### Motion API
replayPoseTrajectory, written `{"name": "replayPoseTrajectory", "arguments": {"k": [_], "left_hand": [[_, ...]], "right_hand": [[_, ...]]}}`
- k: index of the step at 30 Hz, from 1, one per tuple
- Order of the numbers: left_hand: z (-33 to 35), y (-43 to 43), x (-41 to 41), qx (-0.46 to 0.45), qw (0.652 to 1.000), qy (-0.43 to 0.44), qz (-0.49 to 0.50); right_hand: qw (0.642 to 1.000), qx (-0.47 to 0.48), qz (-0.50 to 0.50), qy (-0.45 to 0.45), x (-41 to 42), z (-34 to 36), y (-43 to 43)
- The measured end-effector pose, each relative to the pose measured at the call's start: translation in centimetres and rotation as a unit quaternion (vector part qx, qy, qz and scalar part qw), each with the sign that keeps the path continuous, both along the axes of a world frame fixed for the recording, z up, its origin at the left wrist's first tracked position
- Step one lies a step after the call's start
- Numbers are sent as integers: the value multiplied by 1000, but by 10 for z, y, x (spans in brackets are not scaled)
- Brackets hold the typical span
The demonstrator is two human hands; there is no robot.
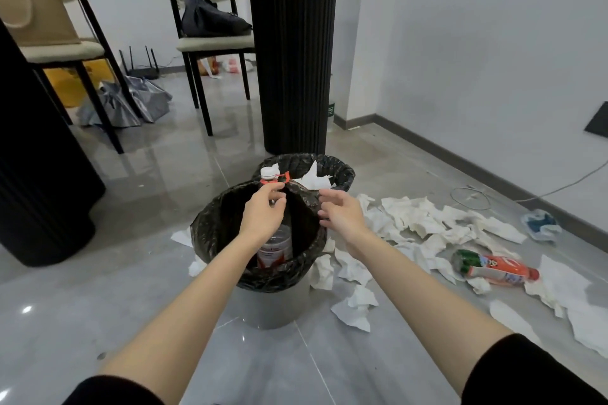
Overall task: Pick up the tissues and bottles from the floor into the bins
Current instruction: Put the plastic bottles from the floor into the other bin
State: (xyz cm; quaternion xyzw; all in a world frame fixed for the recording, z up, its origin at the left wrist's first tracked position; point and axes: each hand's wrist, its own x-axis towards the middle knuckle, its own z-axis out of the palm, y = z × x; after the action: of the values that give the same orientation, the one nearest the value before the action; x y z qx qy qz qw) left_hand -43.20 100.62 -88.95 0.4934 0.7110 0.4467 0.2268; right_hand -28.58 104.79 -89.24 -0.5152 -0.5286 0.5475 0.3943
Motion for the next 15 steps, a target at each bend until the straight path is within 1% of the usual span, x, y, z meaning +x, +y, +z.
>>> {"name": "replayPoseTrajectory", "arguments": {"k": [6,15], "left_hand": [[10,2,56,18,995,5,-96],[-25,-3,124,-45,983,20,-178]], "right_hand": [[998,-2,-63,-20,60,-9,-3],[989,-68,-117,-64,153,-50,-18]]}}
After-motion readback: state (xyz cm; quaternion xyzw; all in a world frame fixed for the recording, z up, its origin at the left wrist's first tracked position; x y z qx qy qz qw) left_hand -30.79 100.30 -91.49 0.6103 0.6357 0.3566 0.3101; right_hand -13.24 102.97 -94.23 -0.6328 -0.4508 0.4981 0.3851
